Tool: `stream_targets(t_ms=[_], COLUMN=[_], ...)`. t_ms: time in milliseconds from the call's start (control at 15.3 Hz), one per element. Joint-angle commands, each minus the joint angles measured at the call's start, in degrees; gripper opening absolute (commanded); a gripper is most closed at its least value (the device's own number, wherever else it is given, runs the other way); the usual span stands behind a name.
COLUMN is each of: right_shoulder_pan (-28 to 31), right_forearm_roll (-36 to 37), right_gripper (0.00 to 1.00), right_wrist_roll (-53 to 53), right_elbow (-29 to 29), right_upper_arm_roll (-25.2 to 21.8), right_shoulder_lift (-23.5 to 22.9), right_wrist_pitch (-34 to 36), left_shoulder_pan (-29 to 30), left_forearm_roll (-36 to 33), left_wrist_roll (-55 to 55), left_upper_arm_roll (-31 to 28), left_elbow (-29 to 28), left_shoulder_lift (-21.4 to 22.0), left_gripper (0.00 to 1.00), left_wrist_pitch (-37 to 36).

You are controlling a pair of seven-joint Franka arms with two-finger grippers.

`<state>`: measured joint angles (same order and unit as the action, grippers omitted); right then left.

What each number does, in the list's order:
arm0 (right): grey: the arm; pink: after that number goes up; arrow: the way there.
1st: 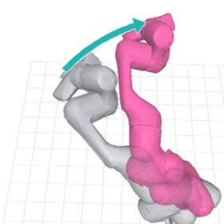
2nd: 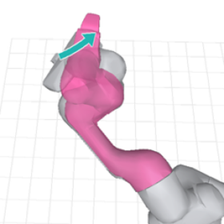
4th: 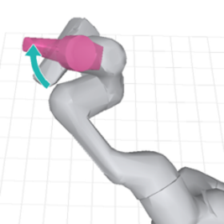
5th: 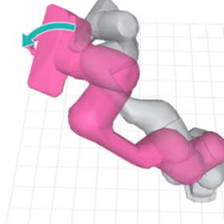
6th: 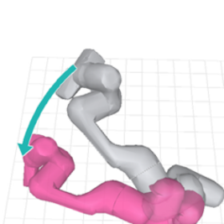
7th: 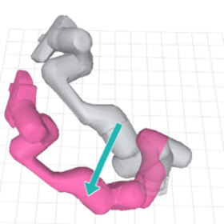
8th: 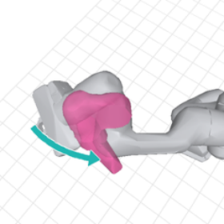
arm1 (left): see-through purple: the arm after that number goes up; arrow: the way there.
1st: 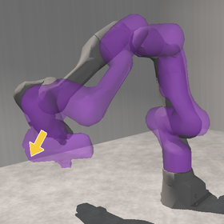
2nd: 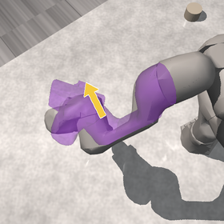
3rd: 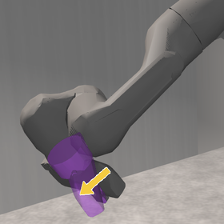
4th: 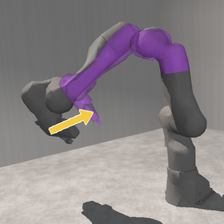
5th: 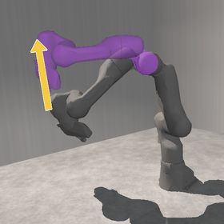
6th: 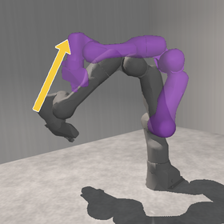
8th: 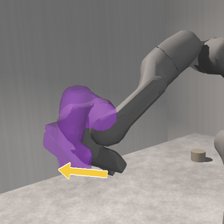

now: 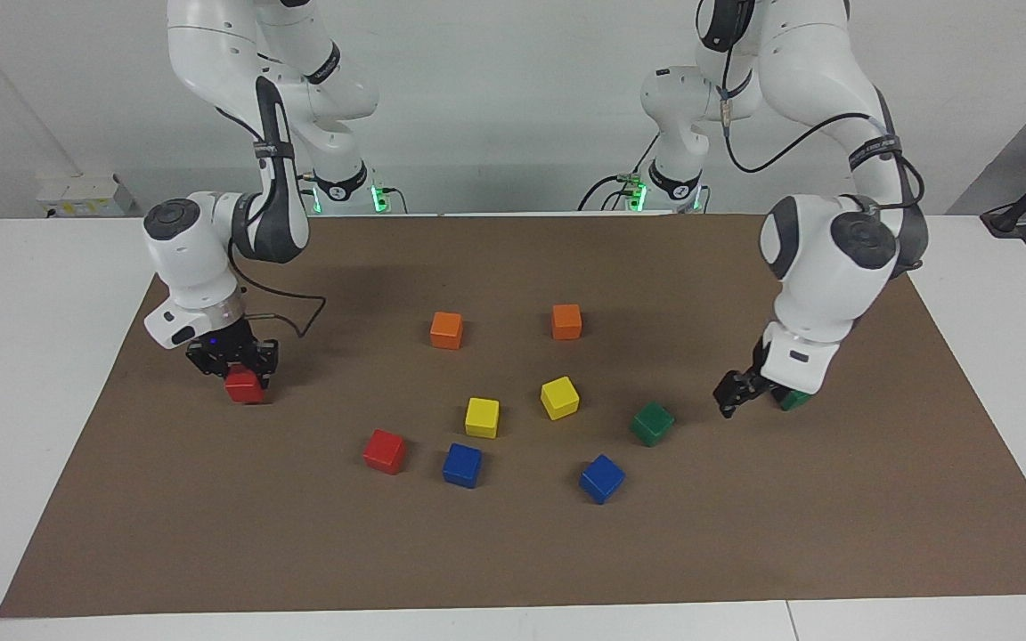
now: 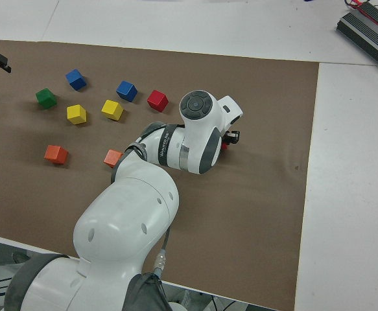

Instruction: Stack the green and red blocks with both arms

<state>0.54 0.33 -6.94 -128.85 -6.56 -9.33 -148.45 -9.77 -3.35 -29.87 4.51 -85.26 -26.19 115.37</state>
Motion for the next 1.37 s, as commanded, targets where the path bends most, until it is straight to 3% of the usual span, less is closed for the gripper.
stream_targets(t_ms=[0, 65, 196, 457, 718, 914, 1110, 1176, 1241, 1306], right_shoulder_pan=[1.2, 1.2, 1.1, 0.2, -2.8, -8.3, -13.7, -14.9, -15.4, -15.8], right_forearm_roll=[-0.3, -0.2, -0.3, 0.1, 0.7, 0.6, 0.7, 0.8, 0.9, 0.9], right_gripper=[0.77, 1.00, 1.00, 1.00, 1.00, 1.00, 1.00, 1.00, 1.00, 1.00], right_wrist_roll=[-1.0, -1.0, -1.1, -1.5, 3.3, 15.7, 33.2, 38.0, 40.8, 42.1], right_elbow=[0.6, 0.7, 0.8, 4.6, 21.9, 27.1, 38.8, 42.2, 44.3, 45.2], right_upper_arm_roll=[0.8, 0.8, 0.8, 0.8, 1.0, 1.1, 0.9, 0.9, 0.9, 0.9], right_shoulder_lift=[-0.5, -0.5, -0.5, -1.0, -5.1, -8.7, -17.4, -19.8, -21.5, -22.6], right_wrist_pitch=[-1.0, -0.9, -0.8, 3.7, 22.6, 24.1, 28.5, 29.8, 30.4, 30.8], left_shoulder_pan=[-5.8, -7.5, -8.5, -8.5, -8.6, -10.0, -10.6, -10.5, -10.4, -10.3], left_forearm_roll=[-2.2, -3.3, -4.6, -5.3, -5.3, -5.3, -5.3, -5.3, -5.3, -5.3], left_wrist_roll=[-14.4, -17.0, -20.2, -22.7, -22.6, -22.5, -22.6, -22.6, -22.3, -22.0], left_upper_arm_roll=[-2.0, -2.3, -3.8, -3.7, -3.5, -3.5, -3.5, -3.5, -3.5, -3.5], left_elbow=[15.5, 13.9, 7.0, -0.2, -4.8, -8.8, -9.7, -9.7, -9.4, -9.2], left_shoulder_lift=[-11.8, -11.8, -9.8, -7.4, -5.5, -4.0, -3.8, -3.8, -3.8, -3.8], left_gripper=[1.00, 1.00, 1.00, 1.00, 1.00, 1.00, 1.00, 0.67, 0.17, 0.00], left_wrist_pitch=[-5.1, -3.6, 2.5, 8.5, 8.9, 11.4, 12.5, 12.6, 11.9, 11.4])
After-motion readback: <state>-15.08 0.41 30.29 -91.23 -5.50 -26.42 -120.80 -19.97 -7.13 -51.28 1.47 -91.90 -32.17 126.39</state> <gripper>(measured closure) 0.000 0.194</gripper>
